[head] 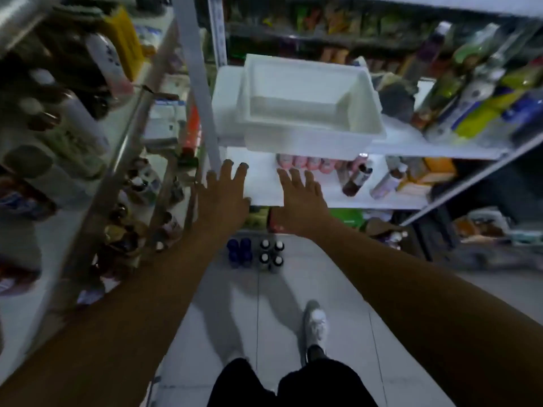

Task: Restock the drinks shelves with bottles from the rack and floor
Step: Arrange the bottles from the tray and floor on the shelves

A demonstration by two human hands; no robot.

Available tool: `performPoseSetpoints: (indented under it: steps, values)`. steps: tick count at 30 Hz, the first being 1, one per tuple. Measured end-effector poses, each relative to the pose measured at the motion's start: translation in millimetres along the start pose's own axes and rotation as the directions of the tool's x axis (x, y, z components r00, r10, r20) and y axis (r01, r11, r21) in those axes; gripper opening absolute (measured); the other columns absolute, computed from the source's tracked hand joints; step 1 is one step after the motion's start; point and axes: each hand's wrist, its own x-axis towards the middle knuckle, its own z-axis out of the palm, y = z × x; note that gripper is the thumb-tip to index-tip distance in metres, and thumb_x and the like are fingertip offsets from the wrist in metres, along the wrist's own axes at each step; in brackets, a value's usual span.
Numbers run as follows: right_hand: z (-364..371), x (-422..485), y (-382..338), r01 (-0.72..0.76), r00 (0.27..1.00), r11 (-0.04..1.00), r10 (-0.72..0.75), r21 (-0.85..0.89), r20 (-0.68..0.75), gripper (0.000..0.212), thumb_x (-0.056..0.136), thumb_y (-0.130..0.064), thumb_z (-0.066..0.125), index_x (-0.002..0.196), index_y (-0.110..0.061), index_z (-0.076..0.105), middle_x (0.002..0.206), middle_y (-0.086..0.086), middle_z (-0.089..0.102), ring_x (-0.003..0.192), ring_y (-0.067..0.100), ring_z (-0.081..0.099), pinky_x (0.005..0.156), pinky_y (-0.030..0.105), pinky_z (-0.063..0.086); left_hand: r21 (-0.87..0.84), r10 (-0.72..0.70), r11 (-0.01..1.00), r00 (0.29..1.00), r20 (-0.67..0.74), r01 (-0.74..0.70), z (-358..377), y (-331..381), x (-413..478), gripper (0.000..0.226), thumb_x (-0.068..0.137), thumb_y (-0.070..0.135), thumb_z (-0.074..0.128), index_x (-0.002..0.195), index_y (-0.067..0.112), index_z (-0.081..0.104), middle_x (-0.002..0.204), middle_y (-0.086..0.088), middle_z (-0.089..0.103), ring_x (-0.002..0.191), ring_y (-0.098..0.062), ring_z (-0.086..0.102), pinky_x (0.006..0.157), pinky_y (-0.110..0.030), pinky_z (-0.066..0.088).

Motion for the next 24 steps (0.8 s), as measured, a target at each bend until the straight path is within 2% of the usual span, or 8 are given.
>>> performPoseSetpoints:
  steps: [5,10,12,17,20,24]
  values:
    - [45,-27,50,-0.112,0.991,0.992,0.108,0.050,0.073,0.078,0.094,-0.035,0.056,0.157,-0.014,0.016,0.162,0.013,0.018,0.147,0.042,0.016,0.117,0.053,0.023,0.046,0.033,0.998,0.992,0.123,-0.039,58,25,-15,0.067,0.092,0.028,0.061,0.149,0.027,0.026,0.155,-0.004,0.023,0.131,-0.037,0.036,0.103,-0.051,0.038]
    - [98,-33,104,-0.229,0.952,0.969,0.203,0.096,0.231,0.073,0.094,-0.035,0.055,0.155,-0.019,0.018,0.163,0.010,0.018,0.148,0.039,0.015,0.116,0.049,0.021,0.031,0.011,0.999,0.965,0.263,-0.020,119,44,-21,0.065,0.091,0.026,0.063,0.147,0.022,0.032,0.150,-0.005,0.030,0.132,-0.036,0.038,0.099,-0.049,0.043]
    - [119,-33,125,-0.244,0.935,0.966,0.210,0.091,0.285,0.076,0.095,-0.036,0.054,0.157,-0.019,0.013,0.163,0.009,0.016,0.148,0.040,0.016,0.116,0.049,0.022,0.029,-0.029,0.999,0.946,0.322,0.021,143,51,-23,0.064,0.091,0.025,0.063,0.147,0.023,0.031,0.151,-0.005,0.030,0.131,-0.036,0.040,0.100,-0.050,0.043]
    - [167,-15,158,-0.224,0.921,0.968,0.172,0.114,0.349,0.073,0.094,-0.032,0.055,0.155,-0.014,0.019,0.159,0.011,0.025,0.142,0.039,0.025,0.112,0.049,0.029,0.083,-0.125,0.992,0.912,0.391,0.100,199,50,-19,0.062,0.094,0.027,0.058,0.149,0.019,0.029,0.151,-0.010,0.030,0.128,-0.036,0.039,0.096,-0.048,0.043]
    - [200,2,161,-0.282,0.890,0.945,0.192,0.167,0.413,0.074,0.096,-0.032,0.055,0.156,-0.014,0.016,0.159,0.011,0.023,0.141,0.037,0.028,0.109,0.048,0.033,0.024,-0.166,0.984,0.861,0.481,0.176,240,41,-22,0.073,0.095,0.033,0.060,0.153,0.021,0.018,0.157,-0.009,0.021,0.133,-0.038,0.035,0.101,-0.052,0.041]
    - [253,21,156,-0.407,0.852,0.884,0.276,0.232,0.445,0.070,0.096,-0.031,0.055,0.155,-0.016,0.019,0.156,0.010,0.030,0.137,0.036,0.035,0.106,0.047,0.038,-0.090,-0.119,0.975,0.816,0.565,0.204,297,19,-37,0.074,0.093,0.030,0.062,0.153,0.024,0.019,0.158,-0.009,0.022,0.132,-0.038,0.036,0.101,-0.052,0.042]
